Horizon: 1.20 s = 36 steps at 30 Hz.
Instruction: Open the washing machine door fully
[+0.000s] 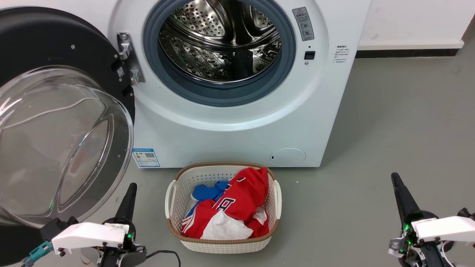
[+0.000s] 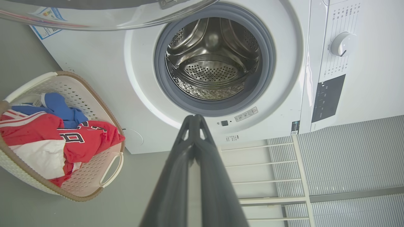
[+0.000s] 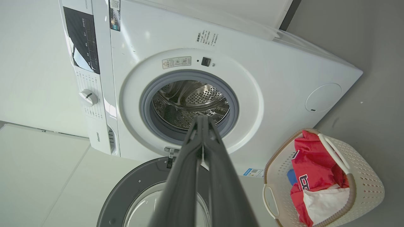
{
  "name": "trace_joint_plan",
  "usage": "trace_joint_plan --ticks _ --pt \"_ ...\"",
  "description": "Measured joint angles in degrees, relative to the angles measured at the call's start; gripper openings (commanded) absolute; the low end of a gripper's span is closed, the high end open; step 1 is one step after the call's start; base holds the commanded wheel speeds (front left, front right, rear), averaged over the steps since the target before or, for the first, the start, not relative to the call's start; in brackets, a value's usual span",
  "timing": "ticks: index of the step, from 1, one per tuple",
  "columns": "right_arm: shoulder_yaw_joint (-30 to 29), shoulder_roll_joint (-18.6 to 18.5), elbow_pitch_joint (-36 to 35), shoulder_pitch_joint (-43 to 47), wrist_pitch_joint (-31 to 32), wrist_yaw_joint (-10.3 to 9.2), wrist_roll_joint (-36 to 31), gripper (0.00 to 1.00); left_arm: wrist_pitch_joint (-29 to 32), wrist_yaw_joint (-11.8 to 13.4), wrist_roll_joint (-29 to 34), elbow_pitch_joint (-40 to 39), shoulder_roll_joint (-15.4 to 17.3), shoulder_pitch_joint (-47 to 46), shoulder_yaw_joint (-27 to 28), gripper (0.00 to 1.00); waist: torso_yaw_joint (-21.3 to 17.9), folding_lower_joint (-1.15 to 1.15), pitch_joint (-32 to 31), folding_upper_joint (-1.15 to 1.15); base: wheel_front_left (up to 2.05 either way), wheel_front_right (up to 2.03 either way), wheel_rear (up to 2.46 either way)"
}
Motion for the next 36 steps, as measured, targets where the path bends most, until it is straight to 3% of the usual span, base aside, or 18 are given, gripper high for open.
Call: trace_joint_plan --ticks 36 --pt "-1.0 0.3 1.9 -2.0 2.2 0.00 15.6 0.00 2.5 -4.0 -12.0 2.0 -3.4 -1.7 4.4 0.00 0.7 0.00 0.7 0.00 0.00 0.00 0.00"
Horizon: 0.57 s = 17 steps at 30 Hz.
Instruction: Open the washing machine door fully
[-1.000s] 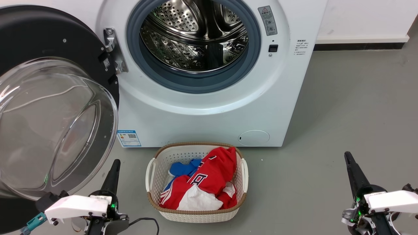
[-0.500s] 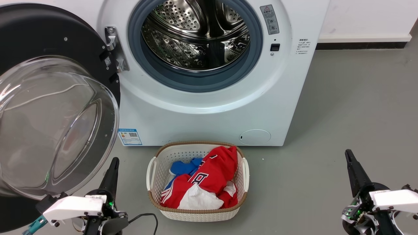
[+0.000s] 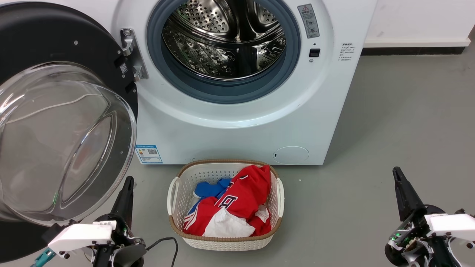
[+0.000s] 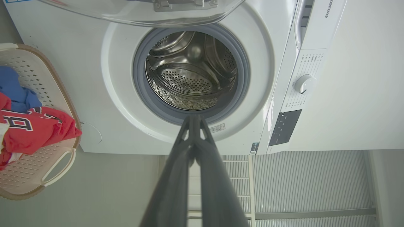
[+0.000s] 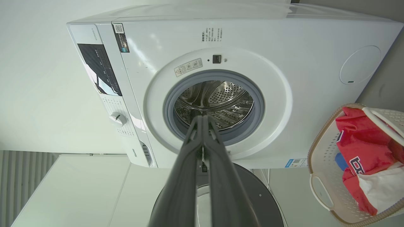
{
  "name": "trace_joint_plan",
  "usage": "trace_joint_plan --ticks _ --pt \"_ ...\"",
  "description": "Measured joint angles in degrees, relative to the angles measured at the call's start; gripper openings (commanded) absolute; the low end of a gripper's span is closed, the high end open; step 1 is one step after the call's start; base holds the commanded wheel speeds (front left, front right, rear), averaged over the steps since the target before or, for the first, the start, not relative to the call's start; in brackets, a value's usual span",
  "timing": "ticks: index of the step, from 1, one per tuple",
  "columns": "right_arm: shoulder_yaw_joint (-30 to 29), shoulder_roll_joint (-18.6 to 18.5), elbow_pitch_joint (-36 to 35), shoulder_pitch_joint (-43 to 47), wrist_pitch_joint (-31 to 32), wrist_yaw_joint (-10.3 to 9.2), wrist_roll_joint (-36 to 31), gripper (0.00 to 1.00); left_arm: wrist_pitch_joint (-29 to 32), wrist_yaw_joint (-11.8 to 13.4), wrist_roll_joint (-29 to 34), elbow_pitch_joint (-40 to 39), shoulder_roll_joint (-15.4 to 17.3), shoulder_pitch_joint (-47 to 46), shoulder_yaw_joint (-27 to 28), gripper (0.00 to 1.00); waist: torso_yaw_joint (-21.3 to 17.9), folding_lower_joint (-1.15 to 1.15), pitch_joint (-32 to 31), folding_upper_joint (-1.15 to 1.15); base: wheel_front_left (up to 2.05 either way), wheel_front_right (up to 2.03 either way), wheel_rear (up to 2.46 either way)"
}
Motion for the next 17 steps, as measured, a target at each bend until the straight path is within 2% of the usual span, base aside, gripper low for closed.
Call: trace_joint_plan --ticks 17 --pt "0.0 0.0 0.0 -0.1 0.0 0.00 0.0 0.00 0.0 0.0 0.0 0.0 -0.1 0.0 0.1 0.00 0.0 0.00 0.0 0.00 0.00 0.00 0.00"
